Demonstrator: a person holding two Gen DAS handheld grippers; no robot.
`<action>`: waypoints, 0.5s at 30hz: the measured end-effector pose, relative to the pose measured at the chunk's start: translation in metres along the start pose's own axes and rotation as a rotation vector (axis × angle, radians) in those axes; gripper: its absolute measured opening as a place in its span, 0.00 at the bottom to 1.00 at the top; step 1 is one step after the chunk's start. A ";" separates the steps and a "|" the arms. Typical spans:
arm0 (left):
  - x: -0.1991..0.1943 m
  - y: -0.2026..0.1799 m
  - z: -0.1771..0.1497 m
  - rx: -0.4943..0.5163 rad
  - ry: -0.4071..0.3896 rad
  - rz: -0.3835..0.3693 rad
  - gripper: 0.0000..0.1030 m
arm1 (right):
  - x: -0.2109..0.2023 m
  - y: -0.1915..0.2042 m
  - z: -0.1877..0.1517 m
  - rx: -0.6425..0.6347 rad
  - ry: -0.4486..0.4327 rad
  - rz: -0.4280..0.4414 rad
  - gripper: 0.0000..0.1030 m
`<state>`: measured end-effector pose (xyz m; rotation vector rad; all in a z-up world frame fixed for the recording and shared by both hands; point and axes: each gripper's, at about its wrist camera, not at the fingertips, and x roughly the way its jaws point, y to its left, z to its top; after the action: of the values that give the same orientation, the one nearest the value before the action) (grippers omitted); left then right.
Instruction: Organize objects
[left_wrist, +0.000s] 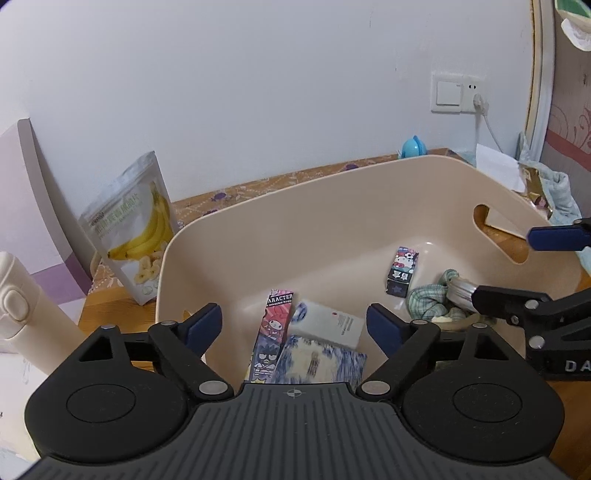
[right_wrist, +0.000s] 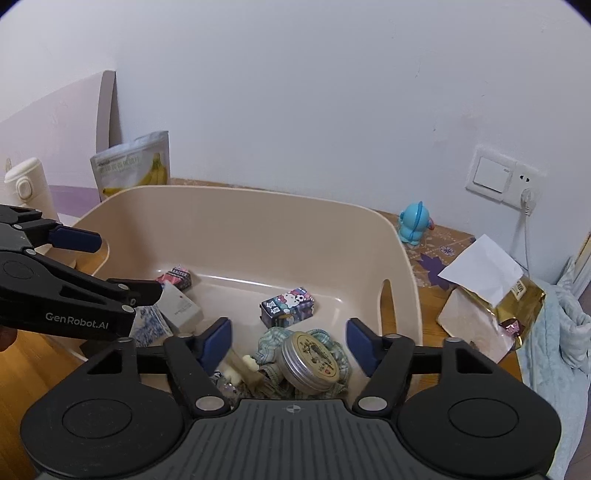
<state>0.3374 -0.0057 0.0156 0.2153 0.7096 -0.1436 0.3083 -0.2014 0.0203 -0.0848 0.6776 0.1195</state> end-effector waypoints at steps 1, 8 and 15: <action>-0.003 0.000 0.000 -0.002 -0.005 0.003 0.86 | -0.003 -0.001 0.000 0.007 -0.004 -0.002 0.85; -0.024 -0.003 -0.003 -0.033 -0.035 0.013 0.87 | -0.026 -0.006 0.001 0.044 -0.029 -0.003 1.00; -0.047 -0.004 -0.011 -0.058 -0.044 0.019 0.87 | -0.047 -0.002 -0.003 0.044 -0.042 0.000 1.00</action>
<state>0.2945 -0.0043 0.0382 0.1631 0.6669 -0.1087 0.2704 -0.2079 0.0473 -0.0398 0.6380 0.1060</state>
